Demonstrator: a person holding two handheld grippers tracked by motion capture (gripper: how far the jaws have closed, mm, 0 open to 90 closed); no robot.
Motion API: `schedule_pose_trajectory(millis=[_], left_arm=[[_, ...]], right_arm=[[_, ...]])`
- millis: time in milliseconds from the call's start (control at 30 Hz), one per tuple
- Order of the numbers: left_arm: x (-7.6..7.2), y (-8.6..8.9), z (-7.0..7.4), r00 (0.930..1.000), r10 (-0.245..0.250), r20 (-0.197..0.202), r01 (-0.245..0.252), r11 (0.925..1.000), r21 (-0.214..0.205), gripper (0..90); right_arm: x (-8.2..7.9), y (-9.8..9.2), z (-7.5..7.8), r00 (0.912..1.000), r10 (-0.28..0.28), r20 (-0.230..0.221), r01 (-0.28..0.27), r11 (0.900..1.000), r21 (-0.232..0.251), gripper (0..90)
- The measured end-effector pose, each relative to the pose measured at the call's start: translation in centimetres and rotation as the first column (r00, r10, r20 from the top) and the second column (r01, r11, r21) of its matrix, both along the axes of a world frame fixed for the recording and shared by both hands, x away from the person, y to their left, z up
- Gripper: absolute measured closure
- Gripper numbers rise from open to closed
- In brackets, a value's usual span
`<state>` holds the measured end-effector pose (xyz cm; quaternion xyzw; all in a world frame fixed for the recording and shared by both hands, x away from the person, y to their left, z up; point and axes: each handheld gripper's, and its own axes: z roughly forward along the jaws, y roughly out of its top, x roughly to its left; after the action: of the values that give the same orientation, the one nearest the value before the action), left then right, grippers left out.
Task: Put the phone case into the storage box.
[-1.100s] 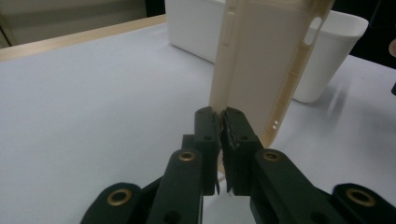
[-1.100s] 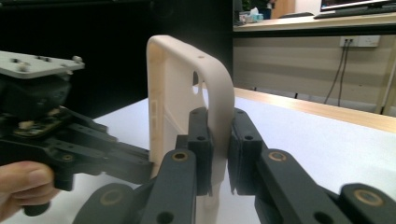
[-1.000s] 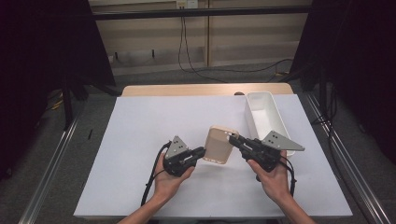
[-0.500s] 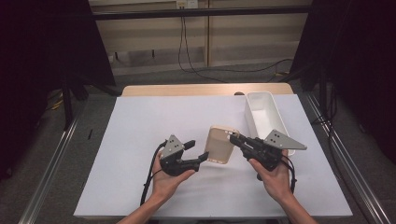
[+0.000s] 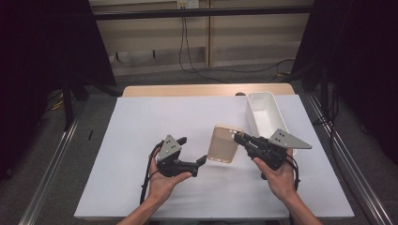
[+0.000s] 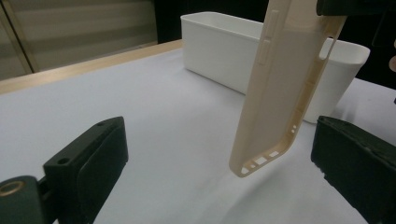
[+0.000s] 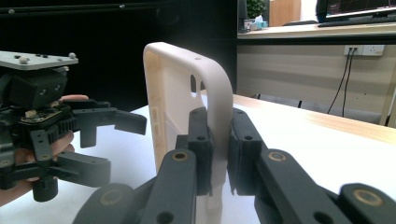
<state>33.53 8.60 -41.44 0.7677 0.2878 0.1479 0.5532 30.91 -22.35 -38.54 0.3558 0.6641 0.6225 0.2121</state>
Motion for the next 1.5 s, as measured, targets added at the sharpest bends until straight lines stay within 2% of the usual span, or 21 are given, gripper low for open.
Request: schedule_pose_trajectory(millis=[100, 367, 533, 667, 733, 833, 933, 1233, 1333, 1500], left_arm=[[0.0, 0.2, 0.0, 0.9999, -0.011, -0.007, 0.011, 0.9999, -0.013, 3.3], [0.0, 1.1, -0.1, 0.9994, 0.029, 0.02, -0.029, 0.9995, -0.01, 4.1], [-0.3, 2.2, -0.3, 0.998, 0.058, 0.028, -0.056, 0.9972, -0.048, 4.9], [-0.4, 3.2, -0.3, 0.9962, 0.083, 0.026, -0.081, 0.9925, -0.092, 7.0], [-0.5, 3.8, -0.3, 0.9953, 0.087, 0.043, -0.083, 0.9926, -0.089, 7.0], [-0.5, 4.6, -0.3, 0.9937, 0.095, 0.059, -0.088, 0.99, -0.11, 7.0], [-0.7, 5.2, -0.5, 0.9921, 0.103, 0.071, -0.096, 0.9902, -0.102, 7.0], [-1.4, 7.0, -1.2, 0.9908, 0.12, 0.062, -0.114, 0.989, -0.094, 4.1], [-1.7, 7.8, -1.4, 0.9881, 0.14, 0.064, -0.134, 0.9875, -0.083, 3.4], [-2.1, 9.0, -1.5, 0.9859, 0.154, 0.067, -0.146, 0.9834, -0.108, 2.1]], right_arm=[[0.0, -0.3, 0.1, 1.0, -0.006, 0.0, 0.006, 1.0, 0.001, 81.7], [0.0, -1.0, 0.8, 0.9998, -0.01, 0.014, 0.01, 0.9999, 0.01, 81.6], [0.1, -1.2, 0.8, 0.9999, -0.009, 0.014, 0.009, 0.9999, 0.006, 81.6], [0.2, -1.2, 0.8, 0.9999, -0.007, 0.012, 0.007, 1.0, 0.003, 81.6], [0.2, -1.2, 0.8, 0.9999, -0.006, 0.014, 0.006, 1.0, 0.002, 81.6], [0.2, -1.3, 0.8, 0.9998, -0.008, 0.017, 0.008, 1.0, 0.003, 81.6], [0.0, -1.4, 0.9, 0.9998, -0.011, 0.015, 0.011, 0.9999, 0.006, 81.6], [0.2, -1.8, 1.0, 0.9997, -0.015, 0.02, 0.015, 0.9999, 0.003, 81.6], [0.2, -2.0, 1.1, 0.9996, -0.02, 0.022, 0.019, 0.9998, 0.007, 81.6], [0.3, -2.2, 1.3, 0.9995, -0.022, 0.023, 0.022, 0.9997, 0.006, 81.6]])
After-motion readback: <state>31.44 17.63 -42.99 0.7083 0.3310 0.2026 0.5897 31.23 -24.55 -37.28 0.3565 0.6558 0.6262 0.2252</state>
